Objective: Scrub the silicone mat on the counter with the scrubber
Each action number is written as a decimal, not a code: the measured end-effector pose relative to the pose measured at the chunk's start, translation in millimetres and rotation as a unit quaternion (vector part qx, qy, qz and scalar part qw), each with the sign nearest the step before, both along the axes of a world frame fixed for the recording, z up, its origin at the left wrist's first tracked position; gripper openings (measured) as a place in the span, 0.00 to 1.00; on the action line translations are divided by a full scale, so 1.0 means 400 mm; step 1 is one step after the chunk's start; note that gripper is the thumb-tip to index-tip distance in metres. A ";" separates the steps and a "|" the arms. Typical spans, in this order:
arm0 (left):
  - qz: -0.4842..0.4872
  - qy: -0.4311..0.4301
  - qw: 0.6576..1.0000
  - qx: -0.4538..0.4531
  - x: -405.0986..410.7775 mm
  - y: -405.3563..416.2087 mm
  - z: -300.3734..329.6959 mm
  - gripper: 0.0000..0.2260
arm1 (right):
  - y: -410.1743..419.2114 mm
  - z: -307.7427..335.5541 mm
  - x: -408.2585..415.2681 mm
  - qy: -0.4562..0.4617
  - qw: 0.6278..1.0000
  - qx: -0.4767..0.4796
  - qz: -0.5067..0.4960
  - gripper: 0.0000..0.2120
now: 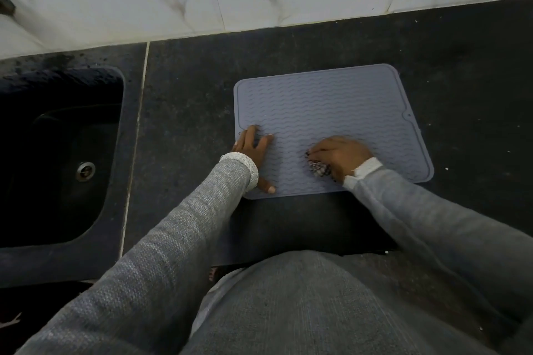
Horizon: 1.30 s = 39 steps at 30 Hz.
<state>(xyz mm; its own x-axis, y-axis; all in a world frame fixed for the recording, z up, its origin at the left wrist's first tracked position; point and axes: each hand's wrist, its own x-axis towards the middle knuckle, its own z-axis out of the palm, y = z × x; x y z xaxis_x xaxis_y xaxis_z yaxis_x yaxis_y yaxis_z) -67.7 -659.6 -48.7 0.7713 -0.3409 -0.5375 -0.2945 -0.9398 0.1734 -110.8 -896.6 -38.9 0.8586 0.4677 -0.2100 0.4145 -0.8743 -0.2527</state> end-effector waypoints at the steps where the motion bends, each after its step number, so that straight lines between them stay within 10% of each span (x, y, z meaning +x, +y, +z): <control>1: 0.000 0.001 1.000 0.001 -0.001 -0.002 0.005 0.58 | -0.025 -0.001 -0.001 0.002 1.000 -0.005 -0.013 0.19; 39: 0.000 0.019 0.999 0.048 -0.005 -0.027 0.036 0.58 | -0.054 0.029 -0.073 -0.099 0.972 0.101 0.187 0.20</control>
<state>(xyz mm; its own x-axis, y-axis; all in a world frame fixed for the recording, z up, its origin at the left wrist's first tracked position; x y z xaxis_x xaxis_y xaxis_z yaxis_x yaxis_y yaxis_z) -69.7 -670.5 -34.3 0.7501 -0.2856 -0.5965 -0.2889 -0.9528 0.0930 -140.1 -918.2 -27.2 0.6345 0.7697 0.0704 0.7518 -0.5934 -0.2875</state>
